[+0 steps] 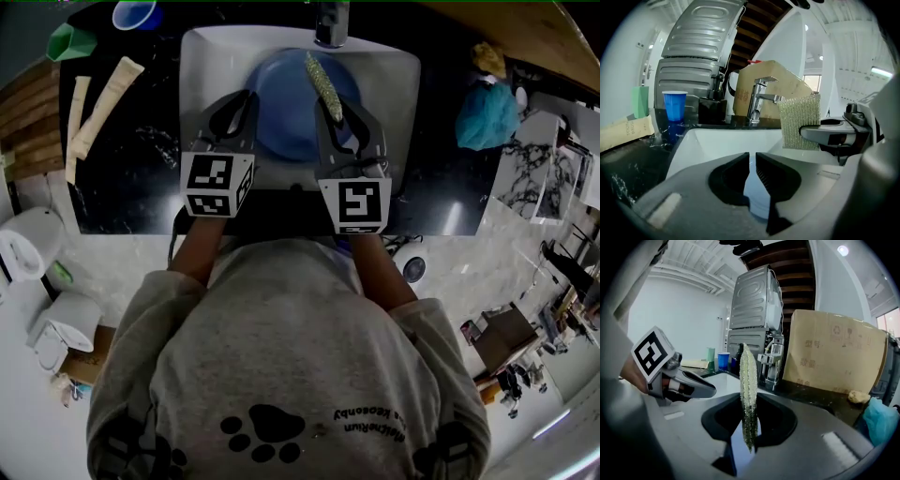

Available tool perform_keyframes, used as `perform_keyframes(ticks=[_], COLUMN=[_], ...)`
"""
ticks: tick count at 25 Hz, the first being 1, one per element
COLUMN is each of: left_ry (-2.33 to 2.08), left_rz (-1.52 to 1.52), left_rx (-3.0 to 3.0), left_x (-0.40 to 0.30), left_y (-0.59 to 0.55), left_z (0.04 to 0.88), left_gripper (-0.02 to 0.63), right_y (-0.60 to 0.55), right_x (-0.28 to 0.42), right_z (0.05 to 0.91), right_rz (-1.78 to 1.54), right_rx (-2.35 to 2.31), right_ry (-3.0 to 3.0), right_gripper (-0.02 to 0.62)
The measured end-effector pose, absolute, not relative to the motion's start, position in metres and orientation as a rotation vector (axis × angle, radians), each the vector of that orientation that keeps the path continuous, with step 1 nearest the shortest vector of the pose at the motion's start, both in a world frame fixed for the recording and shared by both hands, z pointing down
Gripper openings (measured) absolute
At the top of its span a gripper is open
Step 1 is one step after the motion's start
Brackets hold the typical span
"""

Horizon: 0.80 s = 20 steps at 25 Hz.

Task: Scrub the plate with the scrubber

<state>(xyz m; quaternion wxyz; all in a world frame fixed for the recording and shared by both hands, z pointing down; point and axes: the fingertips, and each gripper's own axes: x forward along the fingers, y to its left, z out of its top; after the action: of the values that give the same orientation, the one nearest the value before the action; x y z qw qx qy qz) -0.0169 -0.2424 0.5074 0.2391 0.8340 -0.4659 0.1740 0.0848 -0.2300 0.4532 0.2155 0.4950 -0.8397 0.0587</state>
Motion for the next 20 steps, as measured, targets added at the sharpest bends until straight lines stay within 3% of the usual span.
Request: perform_keyframes(ticks=[20], left_ry=[-1.152], left_rz=[0.769], left_rx=[1.91], left_x=[-0.029], left_y=[-0.24], left_z=[0.596], left_gripper=[0.16], right_y=[-0.251], right_x=[0.084], right_z=[0.503], right_rz=[0.245], right_rx=[1.323], right_ry=[-2.284], right_gripper=[0.069])
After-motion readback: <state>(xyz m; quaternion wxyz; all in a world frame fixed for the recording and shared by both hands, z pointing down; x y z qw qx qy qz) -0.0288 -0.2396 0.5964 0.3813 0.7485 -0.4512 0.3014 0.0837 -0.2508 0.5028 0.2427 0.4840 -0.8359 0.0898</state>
